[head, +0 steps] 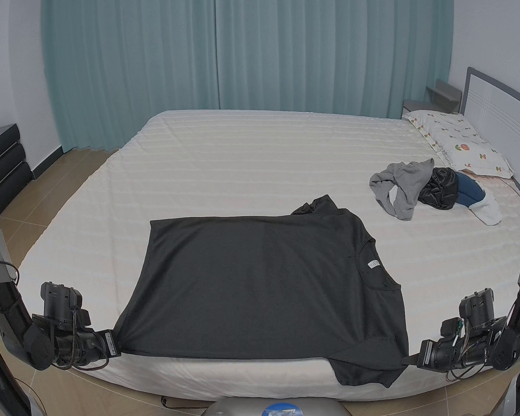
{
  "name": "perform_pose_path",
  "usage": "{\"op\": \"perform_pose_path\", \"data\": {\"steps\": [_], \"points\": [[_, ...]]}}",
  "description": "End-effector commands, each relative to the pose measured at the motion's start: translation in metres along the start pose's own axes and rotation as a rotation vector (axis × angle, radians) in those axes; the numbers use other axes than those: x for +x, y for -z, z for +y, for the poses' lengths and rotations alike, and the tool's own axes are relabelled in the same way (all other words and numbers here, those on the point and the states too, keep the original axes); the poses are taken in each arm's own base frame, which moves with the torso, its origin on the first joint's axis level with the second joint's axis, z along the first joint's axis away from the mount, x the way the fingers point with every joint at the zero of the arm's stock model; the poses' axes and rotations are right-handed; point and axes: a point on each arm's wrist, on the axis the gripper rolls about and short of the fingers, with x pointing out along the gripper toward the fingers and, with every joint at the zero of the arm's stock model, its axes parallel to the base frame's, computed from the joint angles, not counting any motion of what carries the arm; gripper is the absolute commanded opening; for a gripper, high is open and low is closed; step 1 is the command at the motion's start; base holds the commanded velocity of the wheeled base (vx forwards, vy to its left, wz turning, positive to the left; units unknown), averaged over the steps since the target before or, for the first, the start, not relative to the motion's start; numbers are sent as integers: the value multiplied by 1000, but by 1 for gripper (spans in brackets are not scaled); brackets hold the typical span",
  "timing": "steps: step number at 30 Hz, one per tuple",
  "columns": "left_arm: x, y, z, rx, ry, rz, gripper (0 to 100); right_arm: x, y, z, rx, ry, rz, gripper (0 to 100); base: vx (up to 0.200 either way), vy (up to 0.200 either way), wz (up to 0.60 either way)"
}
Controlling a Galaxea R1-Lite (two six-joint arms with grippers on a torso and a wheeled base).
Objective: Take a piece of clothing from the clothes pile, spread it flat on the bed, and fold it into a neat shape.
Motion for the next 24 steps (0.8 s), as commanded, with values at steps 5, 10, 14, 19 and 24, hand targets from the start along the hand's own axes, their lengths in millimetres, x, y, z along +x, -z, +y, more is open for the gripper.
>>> {"op": "perform_pose_path", "data": {"steps": [5, 10, 14, 19, 24], "points": [[-4, 10, 6, 39, -20, 36, 0, -13, 8, 2, -53, 17, 20, 0, 0, 0, 0], [-6, 15, 7, 66, -23, 51, 0, -21, 12, 4, -63, 23, 40, 0, 0, 0, 0], [-8, 20, 9, 103, -26, 63, 0, -25, 15, 4, -64, 35, 61, 0, 0, 0, 0], [-12, 25, 12, 135, -31, 66, 0, -28, 18, 3, -65, 46, 83, 0, 0, 0, 0], [-14, 27, 15, 152, -36, 65, 0, -30, 21, 3, -64, 57, 102, 0, 0, 0, 0]]}}
